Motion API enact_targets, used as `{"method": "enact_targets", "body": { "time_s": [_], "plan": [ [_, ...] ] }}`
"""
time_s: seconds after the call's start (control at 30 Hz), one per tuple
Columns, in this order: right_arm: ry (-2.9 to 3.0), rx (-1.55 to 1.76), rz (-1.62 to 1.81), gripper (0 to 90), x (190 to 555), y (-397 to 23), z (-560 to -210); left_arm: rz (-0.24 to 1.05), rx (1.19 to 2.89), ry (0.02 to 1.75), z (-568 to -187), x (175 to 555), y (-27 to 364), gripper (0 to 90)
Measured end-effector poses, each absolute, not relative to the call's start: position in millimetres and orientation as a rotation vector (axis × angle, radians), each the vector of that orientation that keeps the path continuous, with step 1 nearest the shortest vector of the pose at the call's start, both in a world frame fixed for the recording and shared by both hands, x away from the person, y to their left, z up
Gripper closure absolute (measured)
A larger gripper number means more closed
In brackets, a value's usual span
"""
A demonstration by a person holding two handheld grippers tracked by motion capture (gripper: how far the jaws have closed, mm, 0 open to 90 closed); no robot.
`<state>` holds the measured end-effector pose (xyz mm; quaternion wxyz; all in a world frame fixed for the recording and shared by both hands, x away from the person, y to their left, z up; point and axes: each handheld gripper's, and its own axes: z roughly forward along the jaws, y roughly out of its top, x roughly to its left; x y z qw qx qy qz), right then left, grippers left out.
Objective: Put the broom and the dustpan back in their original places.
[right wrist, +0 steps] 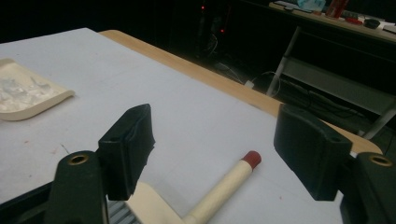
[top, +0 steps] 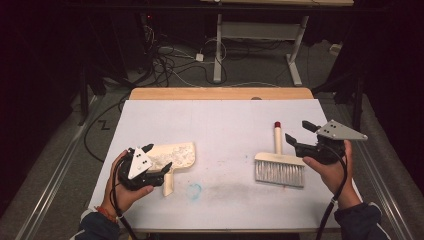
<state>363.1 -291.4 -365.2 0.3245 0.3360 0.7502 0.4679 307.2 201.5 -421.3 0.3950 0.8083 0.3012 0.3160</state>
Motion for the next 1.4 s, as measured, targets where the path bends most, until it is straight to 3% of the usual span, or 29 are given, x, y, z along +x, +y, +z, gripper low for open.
{"method": "enact_targets", "body": {
  "time_s": [0.73, 1.4],
  "plan": [
    [1.928, 0.83, 1.168, 21.9, 321, -291, -381, 0.84, 2.058, 0.68, -426, 288, 192, 17.1],
    [1.938, 0.833, 1.138, 21.7, 286, -304, -438, 0.819, 2.133, 0.65, -458, 274, 193, 17.1]
  ]
}}
